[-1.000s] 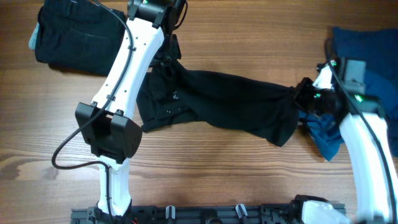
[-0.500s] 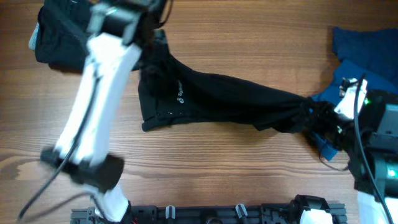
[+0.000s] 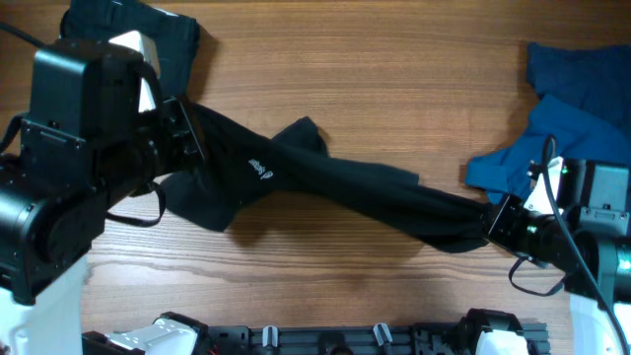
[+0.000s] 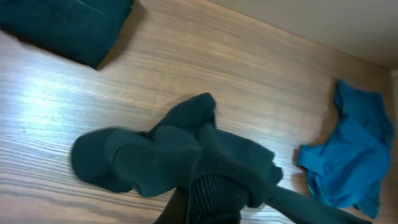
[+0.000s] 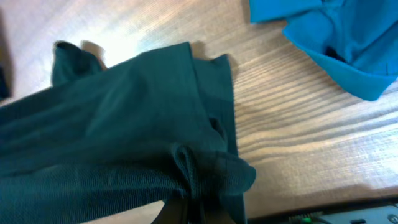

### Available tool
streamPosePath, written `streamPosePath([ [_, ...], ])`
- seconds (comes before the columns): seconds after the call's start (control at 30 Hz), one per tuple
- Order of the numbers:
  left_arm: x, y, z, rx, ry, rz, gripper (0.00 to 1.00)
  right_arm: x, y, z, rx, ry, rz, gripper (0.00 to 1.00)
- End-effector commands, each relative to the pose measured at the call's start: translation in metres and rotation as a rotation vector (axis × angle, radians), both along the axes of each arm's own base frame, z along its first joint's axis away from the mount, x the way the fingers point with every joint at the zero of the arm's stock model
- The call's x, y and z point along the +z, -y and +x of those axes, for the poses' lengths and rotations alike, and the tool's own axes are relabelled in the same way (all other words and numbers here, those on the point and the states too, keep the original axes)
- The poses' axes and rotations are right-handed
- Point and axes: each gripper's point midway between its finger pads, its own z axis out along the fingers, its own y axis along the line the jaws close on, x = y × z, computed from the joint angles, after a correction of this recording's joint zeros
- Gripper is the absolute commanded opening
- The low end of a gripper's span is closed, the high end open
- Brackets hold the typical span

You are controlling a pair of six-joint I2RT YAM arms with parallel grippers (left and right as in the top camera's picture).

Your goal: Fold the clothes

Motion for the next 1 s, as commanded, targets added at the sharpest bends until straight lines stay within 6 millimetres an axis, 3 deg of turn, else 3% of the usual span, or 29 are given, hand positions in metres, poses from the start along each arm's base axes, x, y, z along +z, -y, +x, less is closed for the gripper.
streamPosePath([
  [0.0, -0.007, 0.012, 0.0, -0.045, -0.038, -0.034, 0.04, -0.013, 0.006, 0.001, 0.03, -0.049, -0.04, 0.04],
  [0.13, -0.044, 0.023, 0.002, -0.076, -0.179, -0.031, 0.04, -0.028, 0.005, 0.006, 0.035, -0.088, -0.026, 0.04],
  [0.4, -0.159, 0.02, -0.008, -0.011, -0.548, 0.065, 0.04, -0.044, 0.001, 0.02, 0.063, -0.153, 0.019, 0.04],
  [0.57, -0.212, 0.023, -0.01, -0.004, -0.638, 0.072, 0.04, -0.056, 0.001, 0.024, 0.089, -0.212, 0.022, 0.04],
  [0.8, -0.25, 0.023, -0.016, 0.011, -0.697, 0.077, 0.04, -0.07, 0.001, 0.031, 0.118, -0.269, 0.032, 0.08],
  [0.97, -0.264, 0.023, -0.018, 0.01, -0.714, 0.076, 0.04, -0.082, -0.018, 0.046, 0.142, -0.249, 0.158, 0.13],
])
